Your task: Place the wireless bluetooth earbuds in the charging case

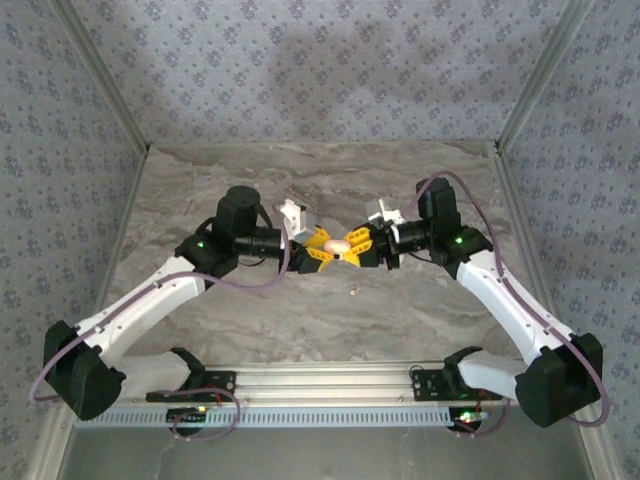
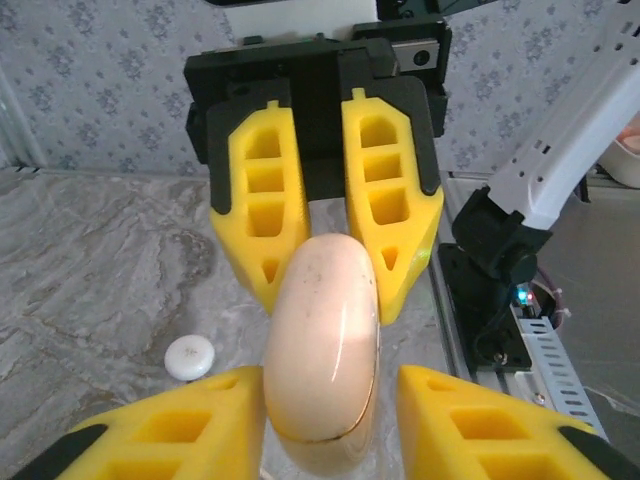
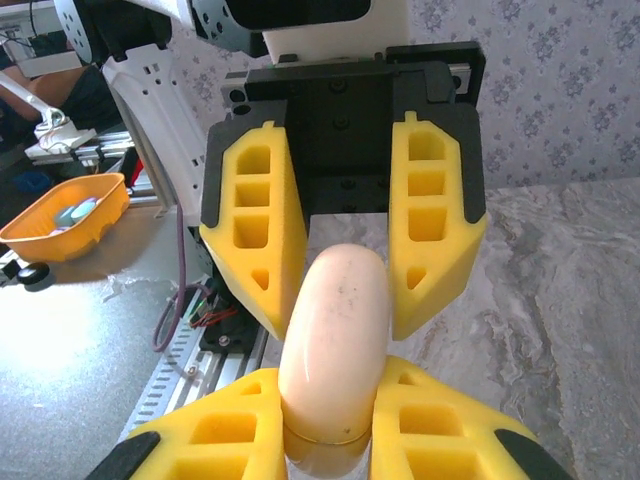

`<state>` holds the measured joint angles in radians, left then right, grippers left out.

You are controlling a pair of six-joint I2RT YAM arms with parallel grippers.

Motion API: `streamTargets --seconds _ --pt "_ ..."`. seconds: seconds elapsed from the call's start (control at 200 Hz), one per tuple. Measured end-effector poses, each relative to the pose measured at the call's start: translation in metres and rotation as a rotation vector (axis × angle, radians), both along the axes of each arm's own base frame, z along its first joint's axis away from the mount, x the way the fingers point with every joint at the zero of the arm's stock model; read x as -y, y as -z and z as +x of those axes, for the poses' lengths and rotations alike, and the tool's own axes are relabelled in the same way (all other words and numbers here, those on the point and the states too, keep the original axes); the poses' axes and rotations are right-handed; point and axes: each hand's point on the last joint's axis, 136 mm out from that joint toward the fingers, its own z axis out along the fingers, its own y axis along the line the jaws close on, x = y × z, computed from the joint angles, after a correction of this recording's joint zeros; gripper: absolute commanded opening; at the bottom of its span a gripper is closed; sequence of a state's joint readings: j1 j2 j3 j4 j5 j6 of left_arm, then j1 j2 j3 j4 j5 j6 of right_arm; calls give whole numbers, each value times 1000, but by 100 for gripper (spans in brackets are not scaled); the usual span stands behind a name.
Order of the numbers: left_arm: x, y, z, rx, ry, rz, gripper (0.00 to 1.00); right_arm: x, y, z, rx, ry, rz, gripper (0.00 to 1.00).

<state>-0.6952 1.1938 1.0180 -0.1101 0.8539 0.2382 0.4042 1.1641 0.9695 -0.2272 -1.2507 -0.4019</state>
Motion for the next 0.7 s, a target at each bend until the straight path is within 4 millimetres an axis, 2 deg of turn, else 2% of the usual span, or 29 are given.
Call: streamTargets --seconds 0.3,0.455,0.545,0.705 --pt "0 1 1 -13 17 30 15 -1 1 0 5 -2 -2 23" --pt "-3 4 5 20 -11 70 11 -1 3 5 16 44 -28 43" --pt "-8 14 11 40 -52 131 11 5 2 9 36 117 -58 53" --pt "-20 32 17 70 -102 245 11 10 -9 13 132 233 -114 56"
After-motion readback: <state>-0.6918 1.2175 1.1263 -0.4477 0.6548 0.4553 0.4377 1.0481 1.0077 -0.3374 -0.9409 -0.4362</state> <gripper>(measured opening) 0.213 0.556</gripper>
